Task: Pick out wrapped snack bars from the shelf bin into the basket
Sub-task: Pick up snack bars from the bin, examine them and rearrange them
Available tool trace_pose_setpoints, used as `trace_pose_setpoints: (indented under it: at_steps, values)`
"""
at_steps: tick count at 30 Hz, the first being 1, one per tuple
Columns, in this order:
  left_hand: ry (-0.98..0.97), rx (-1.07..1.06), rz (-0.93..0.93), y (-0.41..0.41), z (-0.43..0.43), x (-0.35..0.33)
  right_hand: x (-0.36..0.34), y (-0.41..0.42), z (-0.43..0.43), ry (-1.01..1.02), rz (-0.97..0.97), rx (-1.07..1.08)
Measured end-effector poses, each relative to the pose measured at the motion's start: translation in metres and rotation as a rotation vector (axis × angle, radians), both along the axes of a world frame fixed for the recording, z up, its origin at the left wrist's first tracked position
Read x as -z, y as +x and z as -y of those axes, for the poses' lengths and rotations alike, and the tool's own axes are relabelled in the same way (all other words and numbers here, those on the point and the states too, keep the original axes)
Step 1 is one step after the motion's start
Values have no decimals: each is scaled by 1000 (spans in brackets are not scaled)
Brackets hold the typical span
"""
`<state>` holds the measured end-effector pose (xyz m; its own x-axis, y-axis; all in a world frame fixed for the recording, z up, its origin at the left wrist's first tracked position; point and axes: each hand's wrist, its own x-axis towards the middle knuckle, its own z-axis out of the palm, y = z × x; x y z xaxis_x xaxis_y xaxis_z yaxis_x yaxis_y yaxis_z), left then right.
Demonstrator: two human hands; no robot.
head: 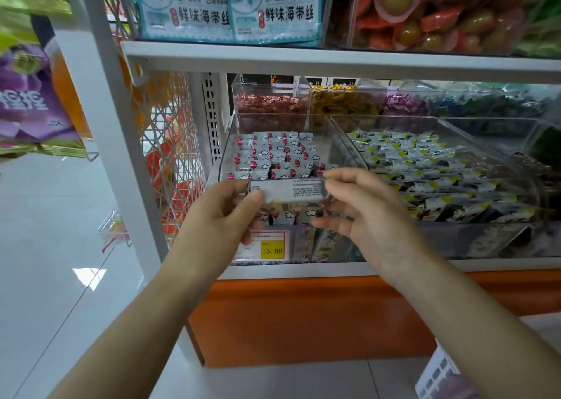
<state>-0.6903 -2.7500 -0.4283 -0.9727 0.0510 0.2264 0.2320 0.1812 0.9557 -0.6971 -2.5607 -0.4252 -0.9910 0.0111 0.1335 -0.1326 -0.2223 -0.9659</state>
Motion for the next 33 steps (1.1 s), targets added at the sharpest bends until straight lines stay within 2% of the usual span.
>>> trace_pose_setpoints:
  at_steps: [6,12,17,24,31,33]
  values:
    - [21,68,16,0,0,-1,0,1,2,134,-50,57]
    - [-132,86,-46,2,-1,-5,0,2,1,310,-140,160]
    - [-21,46,11,4,-5,-4,-4,7,6,466,-281,196]
    - [55,11,7,0,-1,-4,-6,10,10,365,-215,128]
    - [-174,121,-59,1,2,-4,-9,3,1,110,13,90]
    - [-174,116,-71,0,2,-5,-6,1,-2,55,64,49]
